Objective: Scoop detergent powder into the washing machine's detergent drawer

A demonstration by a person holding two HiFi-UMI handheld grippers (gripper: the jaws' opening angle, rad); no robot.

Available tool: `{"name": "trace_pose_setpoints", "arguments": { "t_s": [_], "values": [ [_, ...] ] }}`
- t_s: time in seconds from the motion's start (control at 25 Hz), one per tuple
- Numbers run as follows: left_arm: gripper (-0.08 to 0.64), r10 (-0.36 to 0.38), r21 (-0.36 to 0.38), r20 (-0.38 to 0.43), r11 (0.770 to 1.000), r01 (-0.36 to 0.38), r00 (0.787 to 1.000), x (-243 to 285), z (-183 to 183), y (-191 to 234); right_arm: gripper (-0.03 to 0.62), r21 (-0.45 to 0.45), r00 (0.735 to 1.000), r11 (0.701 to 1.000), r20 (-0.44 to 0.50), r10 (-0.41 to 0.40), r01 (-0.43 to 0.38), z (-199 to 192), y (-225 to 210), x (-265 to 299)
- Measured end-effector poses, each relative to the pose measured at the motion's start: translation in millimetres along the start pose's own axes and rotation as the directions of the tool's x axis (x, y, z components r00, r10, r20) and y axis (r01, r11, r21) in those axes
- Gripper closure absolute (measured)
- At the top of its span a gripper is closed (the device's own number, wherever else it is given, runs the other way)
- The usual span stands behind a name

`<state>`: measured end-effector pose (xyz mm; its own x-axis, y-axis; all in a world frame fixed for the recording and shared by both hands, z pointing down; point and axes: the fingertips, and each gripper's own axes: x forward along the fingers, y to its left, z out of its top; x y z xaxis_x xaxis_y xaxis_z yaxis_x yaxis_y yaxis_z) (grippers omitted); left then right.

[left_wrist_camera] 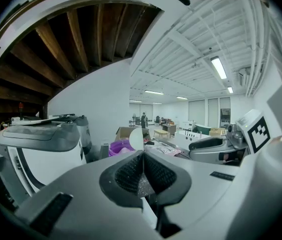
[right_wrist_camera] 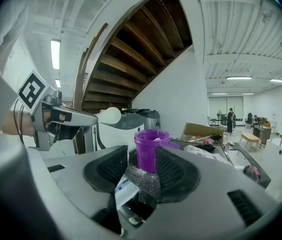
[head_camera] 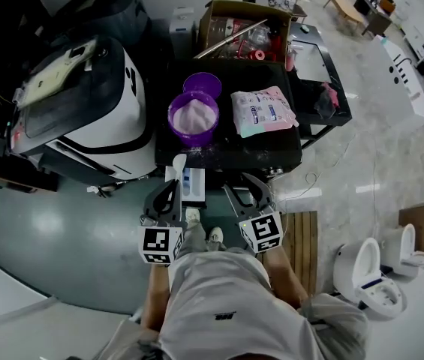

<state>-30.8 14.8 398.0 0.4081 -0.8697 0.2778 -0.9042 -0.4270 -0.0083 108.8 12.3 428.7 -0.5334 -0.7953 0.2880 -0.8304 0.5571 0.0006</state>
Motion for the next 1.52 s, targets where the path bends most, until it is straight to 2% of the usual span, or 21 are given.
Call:
{"name": "trace_pose_setpoints", "arguments": {
  "t_s": [0.48, 0.8, 1.16, 1.52],
  "values": [
    [0.543, -0.025, -0.016, -0.016, 1.000, 0.025, 1.000, 44, 4, 31, 0.422, 0.002, 0.999, 1.000, -0.033, -0.018, 0.018, 3, -19, 44],
    [0.543, -0.086, -0.015, -0.021, 0.996, 0.086, 0.996, 81, 17, 60, 0.423, -0.006, 0.997, 0.998, -0.048, -0.068, 0.068, 16, -32, 81],
    [0.543, -0.180, -0.027, -0.069, 0.984, 0.179, 0.981, 126, 19, 91, 0.423, -0.006, 0.988, 0.991, -0.080, -0.132, 0.132, 28, -38, 124],
    [0.543, -0.235, -0.045, -0.133, 0.972, 0.231, 0.963, 158, 16, 111, 0.423, -0.035, 0.976, 0.983, -0.114, -0.186, 0.183, 30, -45, 152]
  ]
}}
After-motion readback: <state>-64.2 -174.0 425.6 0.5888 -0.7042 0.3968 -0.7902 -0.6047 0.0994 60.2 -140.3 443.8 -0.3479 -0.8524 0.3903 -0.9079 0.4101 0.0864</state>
